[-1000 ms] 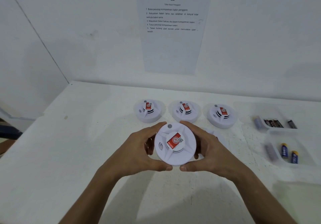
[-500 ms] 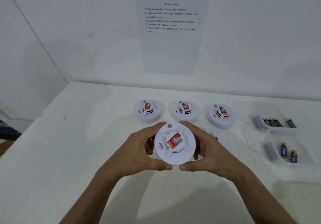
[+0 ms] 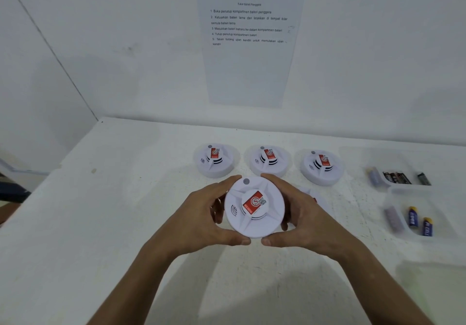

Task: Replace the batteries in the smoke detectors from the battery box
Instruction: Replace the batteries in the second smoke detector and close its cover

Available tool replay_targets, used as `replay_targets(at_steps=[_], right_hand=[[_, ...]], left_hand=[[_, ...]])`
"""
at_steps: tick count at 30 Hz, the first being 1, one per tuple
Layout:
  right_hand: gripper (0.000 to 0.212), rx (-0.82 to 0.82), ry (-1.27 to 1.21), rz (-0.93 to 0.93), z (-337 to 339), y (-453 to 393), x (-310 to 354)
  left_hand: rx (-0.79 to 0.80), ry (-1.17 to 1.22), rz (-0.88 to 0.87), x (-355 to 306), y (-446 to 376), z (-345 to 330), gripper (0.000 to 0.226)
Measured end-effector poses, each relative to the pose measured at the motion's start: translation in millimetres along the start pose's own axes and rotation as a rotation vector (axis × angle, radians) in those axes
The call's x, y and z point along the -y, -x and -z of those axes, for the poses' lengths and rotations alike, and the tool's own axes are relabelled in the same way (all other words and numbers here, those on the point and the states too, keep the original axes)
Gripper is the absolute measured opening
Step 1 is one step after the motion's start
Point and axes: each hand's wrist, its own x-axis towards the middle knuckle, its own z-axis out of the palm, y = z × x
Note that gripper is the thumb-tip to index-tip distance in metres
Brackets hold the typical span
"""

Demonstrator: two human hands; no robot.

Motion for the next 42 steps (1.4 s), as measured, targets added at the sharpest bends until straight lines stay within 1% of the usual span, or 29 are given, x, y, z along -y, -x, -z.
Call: replay_targets(at_steps=[12, 26, 31, 35, 42], right_hand=[[0.094, -0.009, 0.047, -0.002, -3.5, -1.8, 1.3], [0.097, -0.014, 0.007, -0.045, -10.3, -8.6, -5.1], [0.098, -0.058, 0.091, -0.078, -16.4, -19.8, -14.5], [0.086, -0.071, 0.148, -0.094, -21.8, -30.6, -20.1], [0.084, -0.143, 0.309, -0.125, -29.1, -42.1, -29.6]], left_hand=[[-0.001, -0.019, 0.011, 7.1, -0.1, 0.7, 0.084], [-0.001, -0.013, 0.035, 16.0, -2.6, -0.4, 0.085], [-0.04, -0.068, 0.082, 27.5, -8.3, -3.1, 0.087], [-0.042, -0.129, 0.132, 41.9, -15.8, -5.2, 0.093], [-0.044, -0.158, 0.136, 57.8, -26.0, -7.9, 0.081]])
